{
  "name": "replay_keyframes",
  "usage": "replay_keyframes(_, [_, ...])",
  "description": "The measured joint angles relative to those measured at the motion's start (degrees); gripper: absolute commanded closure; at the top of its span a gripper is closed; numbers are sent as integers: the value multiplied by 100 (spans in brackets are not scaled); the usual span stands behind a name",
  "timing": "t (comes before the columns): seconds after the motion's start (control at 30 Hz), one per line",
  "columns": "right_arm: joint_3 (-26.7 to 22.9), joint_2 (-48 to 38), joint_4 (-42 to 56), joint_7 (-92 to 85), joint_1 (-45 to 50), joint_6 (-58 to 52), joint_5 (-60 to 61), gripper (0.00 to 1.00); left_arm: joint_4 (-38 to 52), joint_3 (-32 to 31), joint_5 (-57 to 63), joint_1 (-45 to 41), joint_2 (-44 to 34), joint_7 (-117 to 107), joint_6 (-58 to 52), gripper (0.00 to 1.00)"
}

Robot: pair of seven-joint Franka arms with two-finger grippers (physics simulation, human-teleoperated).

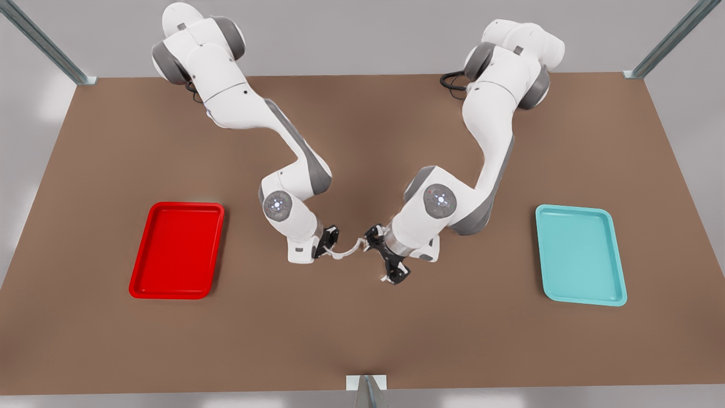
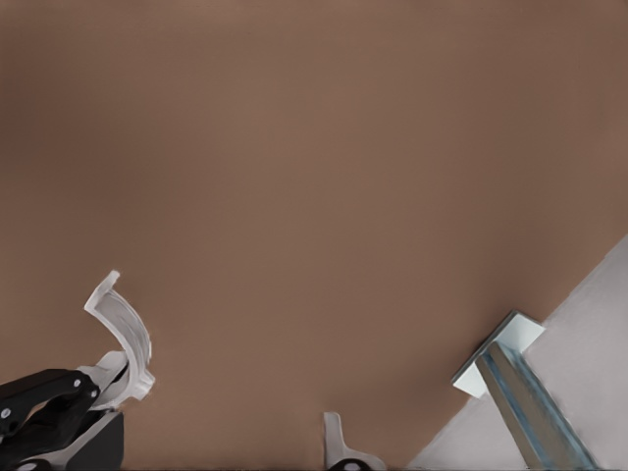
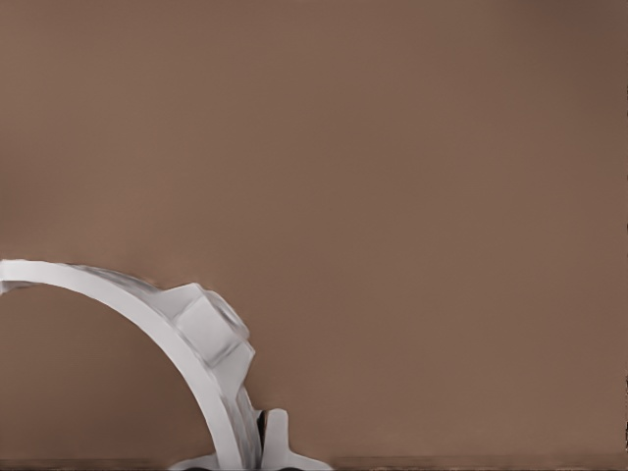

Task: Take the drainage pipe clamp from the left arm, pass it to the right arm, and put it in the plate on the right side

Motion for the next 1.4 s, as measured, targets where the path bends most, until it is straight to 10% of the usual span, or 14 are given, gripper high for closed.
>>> replay_keyframes(0.2, [-40,-400,-101,-494,-1591,-861,-30,79,8,11,549,1963,-1152,3194,-2467,0])
replay_keyframes(0.33, [-81,-470,46,-1174,-2654,-1467,-457,79,-2458,-117,831,1975,-2783,5514,-2991,0])
replay_keyframes(0.8, [-502,-442,-615,-3678,-3555,-2186,-1783,79,-1702,-475,1129,2424,-2364,11080,-3561,0])
replay_keyframes(0.87, [-496,-419,-629,-3916,-3561,-2161,-1790,0,-1704,-470,1141,2428,-2357,11601,-3580,0])
replay_keyframes(1.23, [-479,-326,-293,-4827,-3583,-2144,-1761,0,-1705,-465,1148,2451,-2353,13634,-3628,0])
replay_keyframes(1.4, [-496,-368,1677,-4384,-2818,-3464,-1687,0,-1704,-465,1146,2443,-2353,14219,-3639,0])
